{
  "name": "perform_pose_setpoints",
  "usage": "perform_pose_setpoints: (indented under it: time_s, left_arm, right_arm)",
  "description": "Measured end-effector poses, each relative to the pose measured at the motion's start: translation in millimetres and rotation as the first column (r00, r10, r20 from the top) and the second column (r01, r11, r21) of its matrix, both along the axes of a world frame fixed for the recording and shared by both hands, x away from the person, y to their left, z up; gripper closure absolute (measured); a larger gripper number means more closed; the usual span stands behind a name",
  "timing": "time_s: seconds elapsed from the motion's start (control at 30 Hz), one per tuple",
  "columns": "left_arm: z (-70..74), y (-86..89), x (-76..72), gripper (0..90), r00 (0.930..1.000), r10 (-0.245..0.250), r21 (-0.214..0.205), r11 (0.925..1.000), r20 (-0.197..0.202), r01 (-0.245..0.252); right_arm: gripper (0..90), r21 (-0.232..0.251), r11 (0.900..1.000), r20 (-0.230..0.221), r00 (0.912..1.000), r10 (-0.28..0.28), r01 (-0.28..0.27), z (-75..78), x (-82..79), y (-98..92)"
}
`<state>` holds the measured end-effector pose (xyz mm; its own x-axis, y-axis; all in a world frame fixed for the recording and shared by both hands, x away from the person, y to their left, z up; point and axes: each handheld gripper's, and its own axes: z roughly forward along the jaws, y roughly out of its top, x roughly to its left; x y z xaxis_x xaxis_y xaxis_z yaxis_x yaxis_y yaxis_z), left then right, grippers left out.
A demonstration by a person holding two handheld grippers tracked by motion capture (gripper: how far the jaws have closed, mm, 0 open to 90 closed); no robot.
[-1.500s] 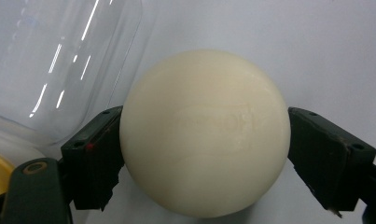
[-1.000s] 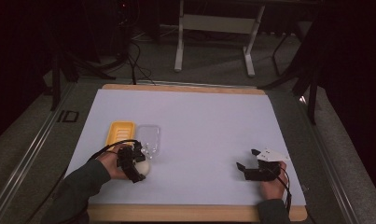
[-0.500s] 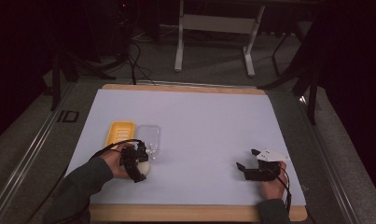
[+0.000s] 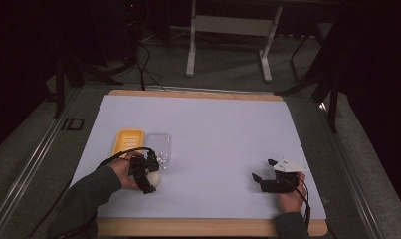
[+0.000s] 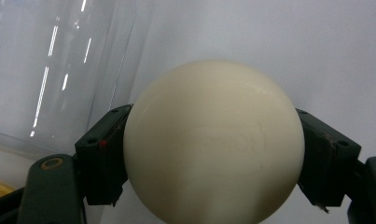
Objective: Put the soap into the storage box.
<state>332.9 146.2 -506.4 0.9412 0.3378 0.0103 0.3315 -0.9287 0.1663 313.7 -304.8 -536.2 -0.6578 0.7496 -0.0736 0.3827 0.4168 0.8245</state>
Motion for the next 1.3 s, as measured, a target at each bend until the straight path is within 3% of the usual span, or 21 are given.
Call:
perform_pose_setpoints:
  time_s: [0.77, 1.3]
  left_arm:
    - [2.2, -7.3, 3.2, 22.9, 0.9991, -0.041, 0.054, 0.9977, -0.014, 0.042]
    - [11.6, -4.6, 4.2, 22.9, 0.9992, -0.04, 0.057, 0.9976, -0.008, 0.04]
  right_arm:
    - [13.9, 0.0, 1.0, 0.003, 1.0, 0.002, -0.002, 0.1, 0.0, -0.2]
    - [13.9, 0.002, 1.0, 0.004, 1.0, 0.0, 0.0, 0.1, -0.2, -0.3]
